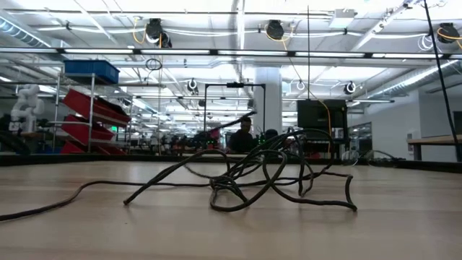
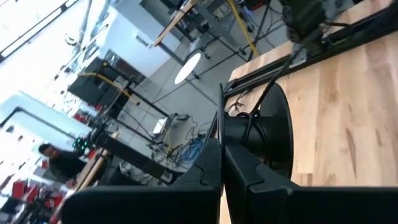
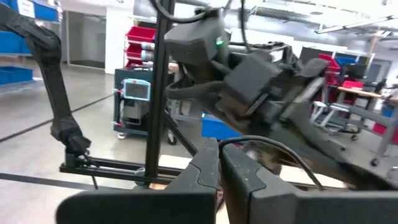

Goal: Coil cords
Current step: Coil the black wire onto the black spool

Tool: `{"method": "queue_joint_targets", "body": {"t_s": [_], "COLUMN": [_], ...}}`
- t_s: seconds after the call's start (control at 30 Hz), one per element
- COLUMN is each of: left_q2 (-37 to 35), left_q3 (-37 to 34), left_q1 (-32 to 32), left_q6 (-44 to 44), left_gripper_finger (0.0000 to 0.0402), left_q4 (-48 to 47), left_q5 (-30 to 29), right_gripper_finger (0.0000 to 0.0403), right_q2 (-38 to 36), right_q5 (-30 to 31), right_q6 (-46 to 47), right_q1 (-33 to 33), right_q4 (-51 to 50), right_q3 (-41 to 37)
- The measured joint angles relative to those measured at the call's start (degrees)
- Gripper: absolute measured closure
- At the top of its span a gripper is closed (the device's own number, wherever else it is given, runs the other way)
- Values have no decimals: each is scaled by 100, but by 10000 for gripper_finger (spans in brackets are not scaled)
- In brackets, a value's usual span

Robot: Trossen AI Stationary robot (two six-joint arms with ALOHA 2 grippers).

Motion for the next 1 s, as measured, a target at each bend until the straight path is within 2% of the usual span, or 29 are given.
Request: {"method": "queue_joint_targets", "body": {"t_s": [0.27,0.5,1.0], "left_q2": [77,76,70], "left_q3": [-4,-4,-4], "left_q1": [176,53,-59], "left_q6": [-325,-74,-8], "left_gripper_finger": [400,400,400], "left_q4": [363,1079,1754], "left_q5": [-50,11,607], "right_gripper_finger": [403,403,403], "right_q2": [333,600,898], "right_q5": [-161,-159,-77], "right_q6": [231,233,301], "right_q1": [-256,-457,-693], "right_q4": [-5,-9,-90], "right_q3": [0,2,4]}}
